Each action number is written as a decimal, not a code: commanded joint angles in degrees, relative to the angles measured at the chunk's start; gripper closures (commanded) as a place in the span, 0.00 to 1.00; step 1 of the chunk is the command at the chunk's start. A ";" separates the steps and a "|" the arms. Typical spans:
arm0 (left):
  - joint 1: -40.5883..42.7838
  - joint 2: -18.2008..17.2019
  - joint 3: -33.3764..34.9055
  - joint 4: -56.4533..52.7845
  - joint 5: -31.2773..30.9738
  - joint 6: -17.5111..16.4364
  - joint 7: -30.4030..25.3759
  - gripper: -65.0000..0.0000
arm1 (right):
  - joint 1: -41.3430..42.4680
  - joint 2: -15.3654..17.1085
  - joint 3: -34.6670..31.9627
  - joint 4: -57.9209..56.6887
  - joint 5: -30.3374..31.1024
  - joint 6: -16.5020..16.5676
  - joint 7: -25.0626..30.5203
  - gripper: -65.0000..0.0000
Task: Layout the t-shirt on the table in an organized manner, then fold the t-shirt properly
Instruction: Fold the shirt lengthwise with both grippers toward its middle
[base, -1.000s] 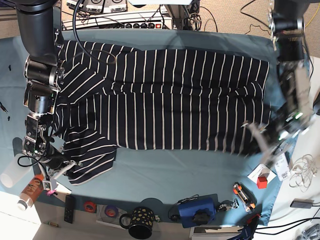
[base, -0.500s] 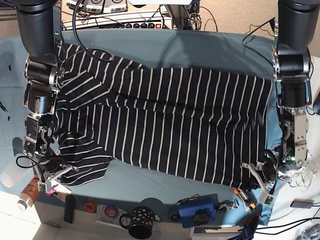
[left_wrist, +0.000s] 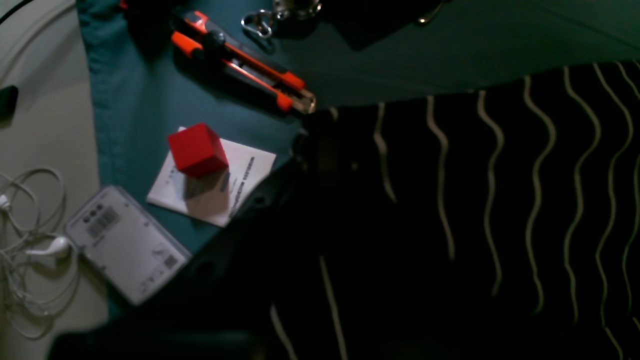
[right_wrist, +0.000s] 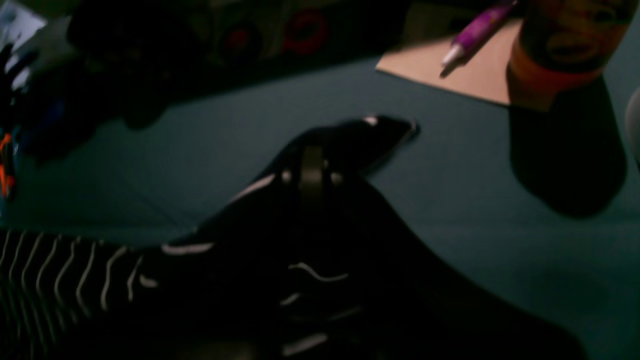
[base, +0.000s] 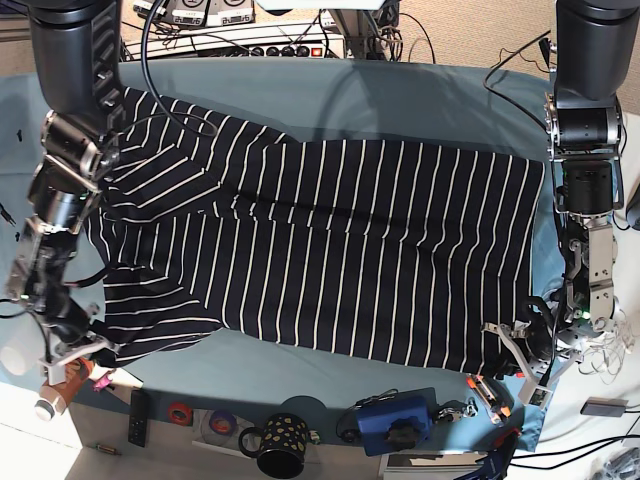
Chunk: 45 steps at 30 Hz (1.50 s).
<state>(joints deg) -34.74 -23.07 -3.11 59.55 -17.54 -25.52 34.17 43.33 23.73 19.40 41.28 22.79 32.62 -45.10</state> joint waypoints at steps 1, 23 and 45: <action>-1.95 -1.11 -0.44 0.92 -0.68 0.00 -0.63 1.00 | 2.05 1.73 0.15 1.55 2.05 0.66 -0.15 1.00; -1.90 -9.49 -2.05 0.94 -44.11 -9.44 38.18 1.00 | 1.40 8.61 0.17 9.42 35.80 5.25 -34.90 1.00; 16.83 -9.46 -11.43 18.16 -51.04 -9.05 45.20 1.00 | -35.71 6.25 13.44 49.05 40.24 5.27 -34.90 1.00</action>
<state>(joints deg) -16.53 -31.42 -14.15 76.88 -67.53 -34.59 80.12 6.63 28.51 32.62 89.45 61.78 37.58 -81.12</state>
